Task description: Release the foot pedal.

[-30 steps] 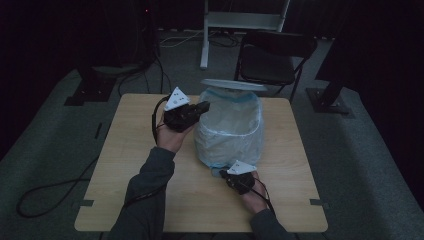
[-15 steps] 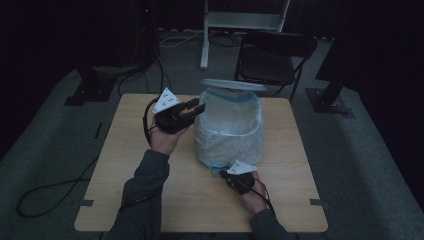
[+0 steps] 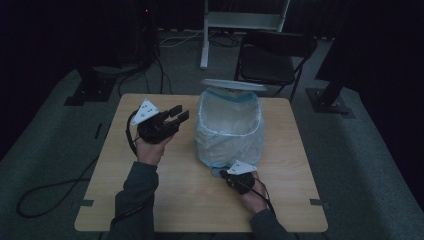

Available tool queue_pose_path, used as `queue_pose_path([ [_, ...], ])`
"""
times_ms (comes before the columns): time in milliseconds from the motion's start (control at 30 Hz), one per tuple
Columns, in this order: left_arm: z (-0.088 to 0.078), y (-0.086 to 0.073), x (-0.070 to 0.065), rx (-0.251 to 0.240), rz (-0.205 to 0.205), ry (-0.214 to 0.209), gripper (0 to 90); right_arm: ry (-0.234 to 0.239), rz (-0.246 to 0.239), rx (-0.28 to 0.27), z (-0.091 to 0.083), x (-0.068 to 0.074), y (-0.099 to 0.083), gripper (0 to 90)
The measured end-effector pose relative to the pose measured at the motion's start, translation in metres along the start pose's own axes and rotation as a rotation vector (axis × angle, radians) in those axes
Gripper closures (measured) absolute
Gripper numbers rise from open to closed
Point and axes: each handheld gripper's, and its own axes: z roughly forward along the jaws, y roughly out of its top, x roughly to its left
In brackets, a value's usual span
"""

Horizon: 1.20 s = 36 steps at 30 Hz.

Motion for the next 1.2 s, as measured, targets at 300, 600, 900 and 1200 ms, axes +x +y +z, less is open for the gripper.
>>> queue_pose_path([
  [300,-0.009,-0.049,0.017,0.118,-0.026,0.071,60.6,-0.004,0.001,-0.003,0.0,0.001,0.0,90.0],
  [600,-0.01,-0.103,0.031,0.239,-0.106,0.094,60.2,-0.005,-0.003,-0.001,0.0,0.0,0.0,90.0],
  [900,-0.011,-0.117,0.035,0.275,-0.122,0.098,59.7,-0.009,-0.003,0.004,-0.001,0.002,0.001,90.0],
  [1200,-0.01,-0.12,0.035,0.282,-0.136,0.092,59.7,-0.016,-0.018,0.008,-0.002,0.003,0.002,90.0],
])
